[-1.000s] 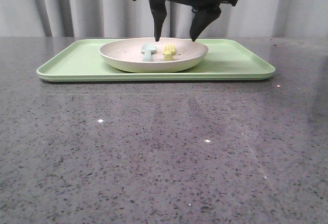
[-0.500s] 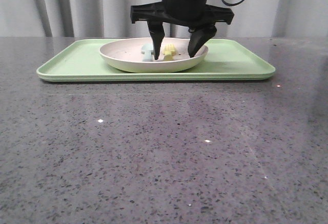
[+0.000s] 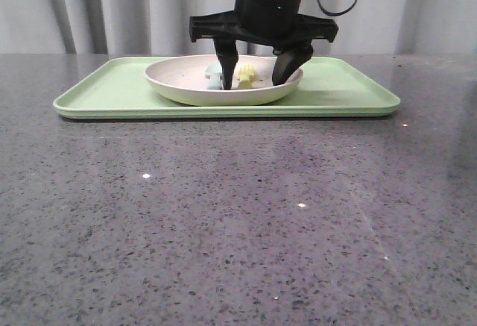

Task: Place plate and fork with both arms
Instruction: 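Close the right gripper on the yellow fork handle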

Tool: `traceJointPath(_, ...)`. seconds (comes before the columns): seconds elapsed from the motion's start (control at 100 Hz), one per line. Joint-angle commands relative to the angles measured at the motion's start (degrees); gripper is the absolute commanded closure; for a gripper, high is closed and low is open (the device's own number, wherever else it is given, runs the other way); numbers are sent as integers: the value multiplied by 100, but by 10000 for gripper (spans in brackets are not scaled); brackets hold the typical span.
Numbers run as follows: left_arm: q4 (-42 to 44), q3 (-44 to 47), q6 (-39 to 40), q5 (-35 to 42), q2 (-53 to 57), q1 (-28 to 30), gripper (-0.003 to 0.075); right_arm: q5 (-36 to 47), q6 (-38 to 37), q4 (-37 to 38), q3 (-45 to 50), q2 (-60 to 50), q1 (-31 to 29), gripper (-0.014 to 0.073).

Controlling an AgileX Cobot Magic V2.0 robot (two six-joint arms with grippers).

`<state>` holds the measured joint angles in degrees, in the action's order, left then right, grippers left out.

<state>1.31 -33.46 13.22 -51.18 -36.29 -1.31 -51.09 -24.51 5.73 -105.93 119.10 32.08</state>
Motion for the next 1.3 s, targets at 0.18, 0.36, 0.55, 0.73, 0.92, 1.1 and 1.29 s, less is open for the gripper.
traceJointPath(0.18,-34,-144,76,258,10,6,279,47,-5,81,-199,-181,-12,89)
traceJointPath(0.36,-34,-144,76,258,10,6,279,19,-5,81,-199,-181,-12,174)
traceJointPath(0.55,-34,-144,76,258,10,6,279,13,-7,28,-199,-181,-12,342)
traceJointPath(0.73,-34,-144,76,258,10,6,279,13,-7,-26,-199,-181,-12,472)
traceJointPath(0.92,-34,-144,76,258,10,6,279,8,-7,-47,-199,-181,-12,592)
traceJointPath(1.1,-34,-144,76,258,10,6,279,-4,-7,-52,-199,-210,-12,601)
traceJointPath(1.29,-34,-144,76,258,10,6,279,-167,-7,-52,-407,-239,-12,601)
